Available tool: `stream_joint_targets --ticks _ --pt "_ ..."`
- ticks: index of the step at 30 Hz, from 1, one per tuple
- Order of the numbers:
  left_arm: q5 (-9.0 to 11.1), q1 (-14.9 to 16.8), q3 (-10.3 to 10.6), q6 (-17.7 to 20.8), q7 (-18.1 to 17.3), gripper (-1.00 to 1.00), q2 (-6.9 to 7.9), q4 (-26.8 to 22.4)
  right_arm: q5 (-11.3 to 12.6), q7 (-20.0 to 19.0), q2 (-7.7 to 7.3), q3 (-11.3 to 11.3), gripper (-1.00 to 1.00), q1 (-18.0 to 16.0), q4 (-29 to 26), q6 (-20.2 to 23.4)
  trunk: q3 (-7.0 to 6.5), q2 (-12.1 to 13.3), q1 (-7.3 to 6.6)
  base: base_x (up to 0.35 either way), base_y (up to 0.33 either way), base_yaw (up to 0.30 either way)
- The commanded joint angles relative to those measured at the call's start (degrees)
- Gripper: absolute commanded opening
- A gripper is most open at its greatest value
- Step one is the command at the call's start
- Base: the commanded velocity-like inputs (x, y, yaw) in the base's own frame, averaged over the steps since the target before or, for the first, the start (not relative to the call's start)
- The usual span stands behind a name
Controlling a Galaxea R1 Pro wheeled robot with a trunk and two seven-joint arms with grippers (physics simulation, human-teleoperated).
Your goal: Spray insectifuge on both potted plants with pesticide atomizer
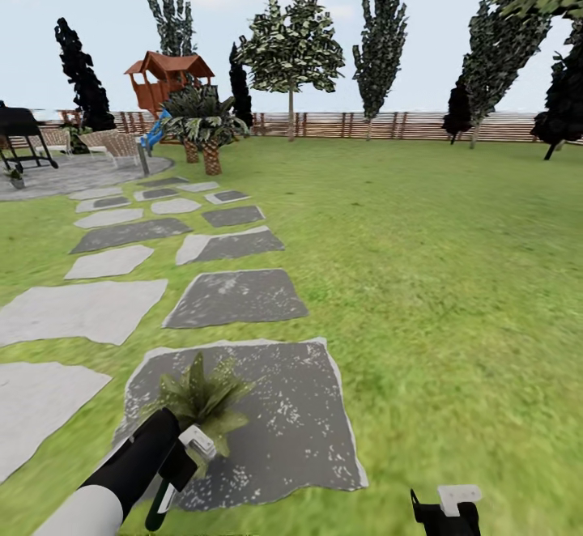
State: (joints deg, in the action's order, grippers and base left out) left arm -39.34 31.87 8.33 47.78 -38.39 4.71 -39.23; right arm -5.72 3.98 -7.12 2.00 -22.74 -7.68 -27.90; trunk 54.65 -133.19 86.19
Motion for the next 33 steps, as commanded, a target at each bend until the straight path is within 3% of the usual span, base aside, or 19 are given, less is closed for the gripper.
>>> stream_joint_targets --ticks 1,9,18,24,28,33 --pt "-0.7 0.0 0.2 0.0 -0.5 -1.00 0.03 0.0 -0.6 0.3 0.00 0.2 1.00 0.0 0.0 -0.1 0.05 0.0 -0.01 0.001 -0.001 0.267" --pt "-0.7 0.0 0.3 0.0 -0.6 -1.00 -0.05 0.1 -0.6 0.3 0.00 0.2 1.00 0.0 0.0 -0.1 0.05 0.0 -0.01 0.000 -0.006 0.182" --pt "-0.7 0.0 0.3 0.0 -0.6 -1.00 -0.05 -0.2 -0.6 0.3 0.00 0.2 1.00 0.0 0.0 -0.1 0.05 0.0 -0.01 0.000 -0.213 0.016" --pt "-0.5 0.0 0.3 0.0 -0.6 -1.00 -0.07 -0.3 -0.6 0.3 0.00 0.2 1.00 0.0 0.0 -0.1 0.05 0.0 -0.01 0.000 -0.053 0.238" --pt "-1.0 0.0 0.3 -0.1 -0.5 -1.00 -1.81 -0.3 -0.6 0.3 0.00 0.2 1.00 0.0 0.0 -0.1 0.05 0.0 -0.01 0.000 -0.001 0.174" --pt "-1.0 0.0 0.1 0.0 -0.5 -1.00 -2.14 -0.4 -0.6 0.3 0.00 0.2 1.00 0.0 0.0 -0.1 0.05 0.0 -0.01 0.034 0.000 0.020"
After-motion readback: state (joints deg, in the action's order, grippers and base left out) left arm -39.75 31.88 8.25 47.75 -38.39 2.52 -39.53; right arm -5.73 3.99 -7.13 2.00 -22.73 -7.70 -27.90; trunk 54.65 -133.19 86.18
